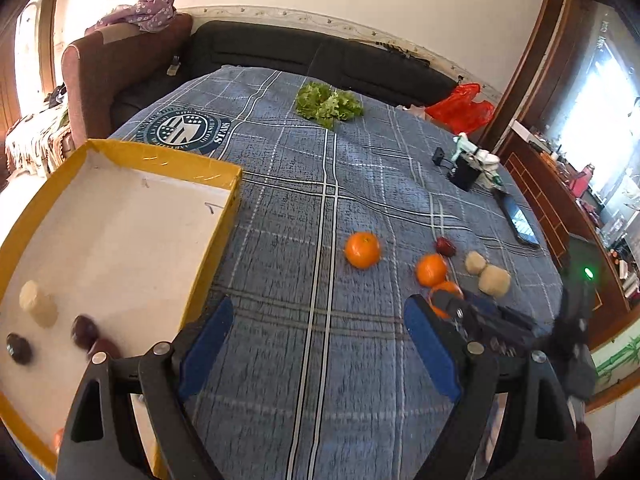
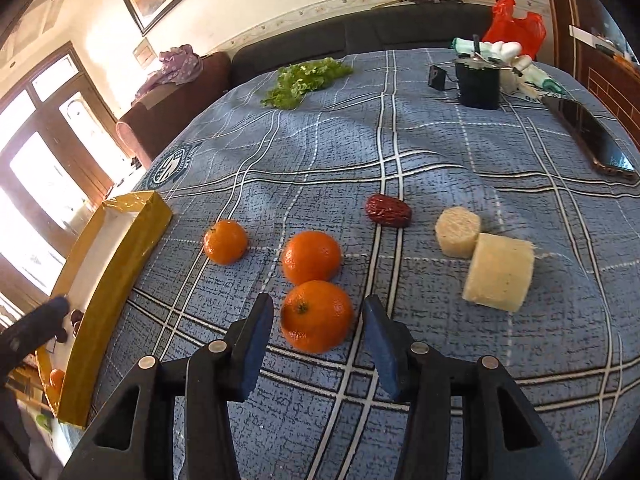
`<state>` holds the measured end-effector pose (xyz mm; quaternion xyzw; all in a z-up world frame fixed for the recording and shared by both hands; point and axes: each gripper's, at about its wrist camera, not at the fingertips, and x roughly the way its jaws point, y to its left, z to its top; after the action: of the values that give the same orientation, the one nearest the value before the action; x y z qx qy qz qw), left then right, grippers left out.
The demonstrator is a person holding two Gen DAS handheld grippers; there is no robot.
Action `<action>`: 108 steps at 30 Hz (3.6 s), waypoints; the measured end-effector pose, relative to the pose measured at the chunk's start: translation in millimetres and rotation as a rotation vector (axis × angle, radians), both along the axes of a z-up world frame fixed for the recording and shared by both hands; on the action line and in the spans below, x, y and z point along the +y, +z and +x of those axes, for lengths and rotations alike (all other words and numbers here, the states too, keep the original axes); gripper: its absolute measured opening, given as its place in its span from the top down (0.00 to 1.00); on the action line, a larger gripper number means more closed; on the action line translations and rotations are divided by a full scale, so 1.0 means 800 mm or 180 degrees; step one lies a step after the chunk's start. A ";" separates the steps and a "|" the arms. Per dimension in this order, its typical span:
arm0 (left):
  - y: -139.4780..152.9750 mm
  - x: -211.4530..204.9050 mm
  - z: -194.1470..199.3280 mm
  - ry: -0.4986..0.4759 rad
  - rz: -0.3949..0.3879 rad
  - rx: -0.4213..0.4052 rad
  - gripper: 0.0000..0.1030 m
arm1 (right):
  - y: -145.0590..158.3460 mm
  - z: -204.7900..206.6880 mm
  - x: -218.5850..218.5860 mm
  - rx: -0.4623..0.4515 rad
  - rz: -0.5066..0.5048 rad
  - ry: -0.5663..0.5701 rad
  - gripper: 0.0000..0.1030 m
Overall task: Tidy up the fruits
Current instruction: 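Move both open tools back toward the mandarins, then grasp a mandarin with the left tool while the right tool grasps another mandarin, then carry both mandarins into the tray and open both tools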
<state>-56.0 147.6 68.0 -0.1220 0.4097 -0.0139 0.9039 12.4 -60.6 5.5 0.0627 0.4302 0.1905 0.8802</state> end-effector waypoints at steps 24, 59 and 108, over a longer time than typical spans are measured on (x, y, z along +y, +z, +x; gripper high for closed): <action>-0.074 -0.076 0.131 -0.0463 0.0360 0.0175 0.64 | -0.004 -0.004 0.003 -0.0045 -0.0010 0.0085 0.51; 0.000 -0.040 -0.028 0.0073 0.0610 -0.0120 0.67 | 0.005 -0.024 0.009 -0.0332 -0.0217 0.0080 0.60; -0.022 0.255 -0.133 0.1576 0.0142 -0.0103 0.66 | 0.029 -0.134 0.316 -0.0125 -0.0350 0.1615 0.59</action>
<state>-162.7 351.8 50.0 -0.1983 0.3530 0.2151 0.8887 -94.9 192.6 28.3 -0.0988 0.4248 0.3826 0.8145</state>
